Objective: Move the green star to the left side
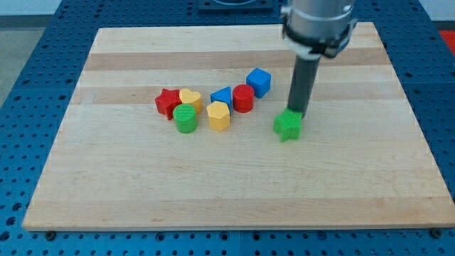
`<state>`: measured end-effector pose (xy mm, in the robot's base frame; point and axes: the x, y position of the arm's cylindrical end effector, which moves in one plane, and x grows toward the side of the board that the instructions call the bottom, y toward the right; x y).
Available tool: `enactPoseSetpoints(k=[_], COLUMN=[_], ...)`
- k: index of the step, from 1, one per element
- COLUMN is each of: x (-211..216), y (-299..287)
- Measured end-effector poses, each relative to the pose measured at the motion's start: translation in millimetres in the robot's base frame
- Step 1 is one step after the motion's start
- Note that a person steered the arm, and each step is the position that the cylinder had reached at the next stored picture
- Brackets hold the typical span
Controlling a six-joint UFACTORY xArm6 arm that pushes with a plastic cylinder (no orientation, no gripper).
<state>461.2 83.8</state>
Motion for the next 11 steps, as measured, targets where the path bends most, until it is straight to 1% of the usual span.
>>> enactPoseSetpoints(k=[1, 3, 4, 5, 6, 7, 8, 9, 10, 11], x=[44.7, 22.8, 31.6, 54.6, 79.3, 93.6, 97.3, 66.9, 50.9, 58.7], y=[-26.9, -0.8, 7.7, 14.0, -21.3, -96.8, -92.8, -47.0, -66.6, -101.6])
